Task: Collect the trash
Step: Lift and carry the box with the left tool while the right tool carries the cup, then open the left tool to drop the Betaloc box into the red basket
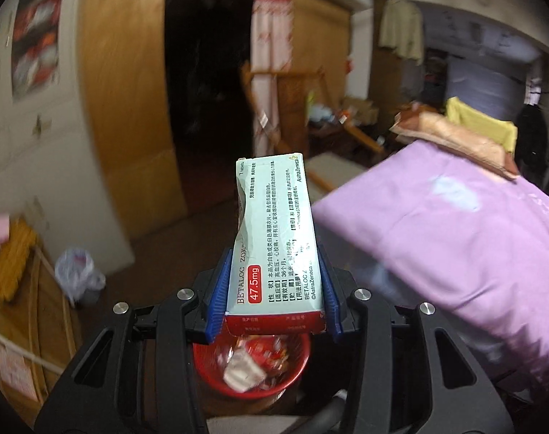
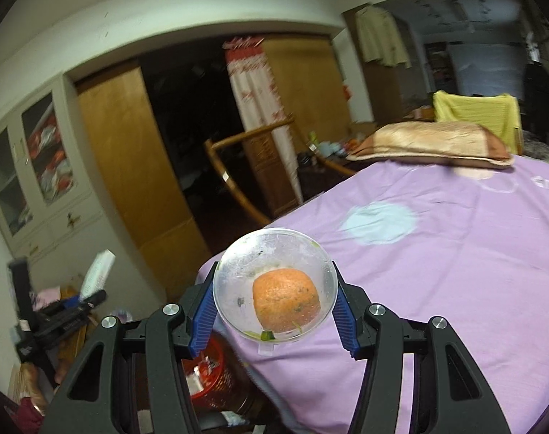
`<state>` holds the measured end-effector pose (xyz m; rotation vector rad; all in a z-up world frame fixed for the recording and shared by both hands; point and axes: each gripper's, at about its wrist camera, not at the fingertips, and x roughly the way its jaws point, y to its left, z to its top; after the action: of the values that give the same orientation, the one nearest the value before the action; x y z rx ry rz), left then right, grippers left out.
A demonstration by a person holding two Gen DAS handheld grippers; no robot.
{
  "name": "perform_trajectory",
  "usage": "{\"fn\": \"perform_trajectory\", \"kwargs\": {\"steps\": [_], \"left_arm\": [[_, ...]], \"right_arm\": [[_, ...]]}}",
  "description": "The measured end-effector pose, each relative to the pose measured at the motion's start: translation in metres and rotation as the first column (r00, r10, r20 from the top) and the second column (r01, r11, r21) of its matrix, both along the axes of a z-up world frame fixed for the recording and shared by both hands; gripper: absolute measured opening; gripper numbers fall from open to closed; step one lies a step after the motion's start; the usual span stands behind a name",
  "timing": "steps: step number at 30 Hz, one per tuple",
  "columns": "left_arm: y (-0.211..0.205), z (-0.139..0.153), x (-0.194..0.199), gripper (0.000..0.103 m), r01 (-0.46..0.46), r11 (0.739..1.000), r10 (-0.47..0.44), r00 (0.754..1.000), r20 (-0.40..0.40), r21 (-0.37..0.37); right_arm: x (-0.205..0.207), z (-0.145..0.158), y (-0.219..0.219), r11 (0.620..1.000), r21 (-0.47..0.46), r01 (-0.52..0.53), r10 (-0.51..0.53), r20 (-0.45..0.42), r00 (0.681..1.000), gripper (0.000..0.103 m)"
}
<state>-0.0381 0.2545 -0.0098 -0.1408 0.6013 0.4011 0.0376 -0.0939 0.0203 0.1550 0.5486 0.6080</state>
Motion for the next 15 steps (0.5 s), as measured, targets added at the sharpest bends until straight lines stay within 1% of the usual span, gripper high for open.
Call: {"fn": "perform_trajectory", "kwargs": {"steps": [2,4,6,10,15], "left_arm": [[0.025,-0.024,0.003,0.044,-0.031,0.999,0.029,0.999,-0.043,-0.044],[0.043,-0.045,0.004,0.044,-0.044,0.996,0.039,0.996,-0.075,-0.074],[0.058,-0.065,0.006,0.044,-0.054,0.993,0.042,0.993,-0.112,-0.108],[0.076,-0.102,0.016,0.044,-0.076,0.981,0.042,0.981,-0.187,-0.176],[0.078,-0.136,0.032,0.044,-0.085,0.972,0.025,0.964,-0.266,-0.217]], "right_arm": [[0.002,-0.003,0.024,0.999,-0.034,-0.031,0.031,-0.014,0.999,0.056],[0.003,-0.007,0.051,0.996,-0.068,-0.064,0.062,-0.031,0.998,0.056],[0.005,-0.011,0.068,0.992,-0.092,-0.088,0.084,-0.046,0.995,0.056],[0.012,-0.024,0.107,0.979,-0.146,-0.141,0.128,-0.093,0.987,0.056],[0.022,-0.040,0.137,0.964,-0.191,-0.184,0.156,-0.151,0.976,0.056]]}}
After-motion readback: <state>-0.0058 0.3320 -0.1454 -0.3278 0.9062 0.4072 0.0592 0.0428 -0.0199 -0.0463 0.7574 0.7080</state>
